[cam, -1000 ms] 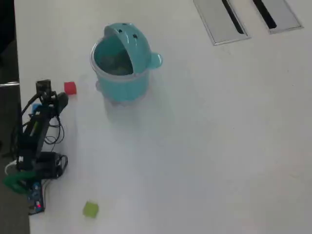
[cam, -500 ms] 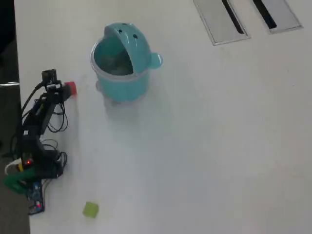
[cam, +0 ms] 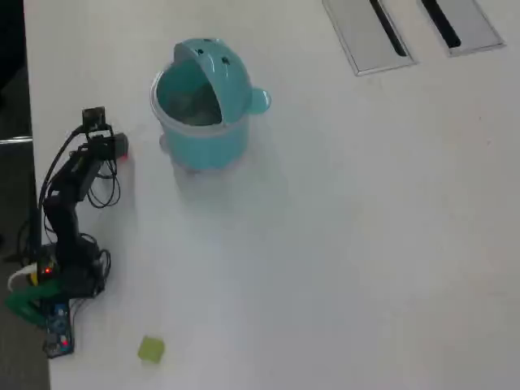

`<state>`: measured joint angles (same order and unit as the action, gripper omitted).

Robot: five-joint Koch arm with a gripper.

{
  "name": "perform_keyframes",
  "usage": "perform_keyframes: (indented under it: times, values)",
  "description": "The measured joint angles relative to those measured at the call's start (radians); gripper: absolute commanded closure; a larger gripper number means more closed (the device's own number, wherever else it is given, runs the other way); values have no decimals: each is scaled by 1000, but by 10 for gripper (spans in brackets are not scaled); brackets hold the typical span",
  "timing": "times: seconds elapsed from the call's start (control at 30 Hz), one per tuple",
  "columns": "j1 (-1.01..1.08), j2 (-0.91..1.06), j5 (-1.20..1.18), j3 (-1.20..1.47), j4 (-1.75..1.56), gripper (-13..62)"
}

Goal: Grasp RGB lego blocks and put them in the bin one by one.

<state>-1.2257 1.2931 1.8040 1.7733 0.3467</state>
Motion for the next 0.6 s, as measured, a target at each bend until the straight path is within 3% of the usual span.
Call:
perform_keyframes:
  times: [0.2,0.3,0.43,0.6]
  values:
    - [5,-52,0,-29,0,181]
    - [6,-71,0,-29,0,207]
    - [0,-72,0,-29,0,297]
    - [-6,-71,0,-29,0,300]
